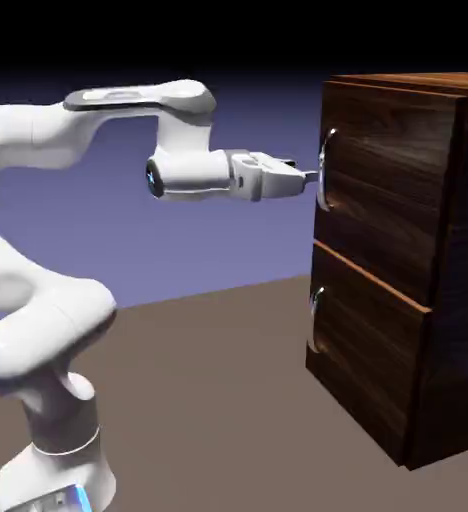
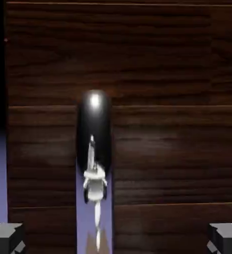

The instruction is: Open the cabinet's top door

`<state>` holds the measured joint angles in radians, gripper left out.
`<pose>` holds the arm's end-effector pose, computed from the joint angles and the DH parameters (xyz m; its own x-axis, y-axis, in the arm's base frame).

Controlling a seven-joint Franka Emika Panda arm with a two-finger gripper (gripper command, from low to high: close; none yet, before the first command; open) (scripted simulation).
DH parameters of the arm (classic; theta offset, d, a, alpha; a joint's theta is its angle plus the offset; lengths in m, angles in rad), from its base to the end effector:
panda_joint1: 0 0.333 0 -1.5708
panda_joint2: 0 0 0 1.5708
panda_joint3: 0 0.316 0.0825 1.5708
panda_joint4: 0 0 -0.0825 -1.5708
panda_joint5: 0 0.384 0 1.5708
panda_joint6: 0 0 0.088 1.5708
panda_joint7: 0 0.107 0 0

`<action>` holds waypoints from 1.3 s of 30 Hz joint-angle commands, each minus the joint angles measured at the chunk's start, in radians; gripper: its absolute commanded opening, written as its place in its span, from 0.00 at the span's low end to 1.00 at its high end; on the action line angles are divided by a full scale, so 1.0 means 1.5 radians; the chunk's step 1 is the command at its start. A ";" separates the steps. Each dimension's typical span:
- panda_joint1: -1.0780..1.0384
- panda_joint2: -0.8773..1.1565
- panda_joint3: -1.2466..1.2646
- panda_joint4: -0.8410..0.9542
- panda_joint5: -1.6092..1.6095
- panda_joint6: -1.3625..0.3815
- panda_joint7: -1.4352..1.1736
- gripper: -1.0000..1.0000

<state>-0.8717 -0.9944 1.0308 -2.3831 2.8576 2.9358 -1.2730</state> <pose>0.3919 0.1141 0.5178 -0.0364 -0.7068 0.7065 -0.0410 -0.7053 -0.7077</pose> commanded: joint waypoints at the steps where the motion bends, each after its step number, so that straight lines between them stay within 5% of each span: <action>1: -0.004 -0.002 0.004 0.002 0.012 0.000 -0.008 0.50; 7: -0.122 0.042 0.073 0.085 0.026 -0.024 -0.018 0.50; 8: -0.122 0.042 0.073 0.085 0.026 -0.024 -0.018 0.00; 39: 0.603 0.200 -0.580 -0.110 -0.015 -0.072 -0.458 0.00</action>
<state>0.0325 -0.6938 0.1609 -2.5481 2.8341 2.8276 -1.9605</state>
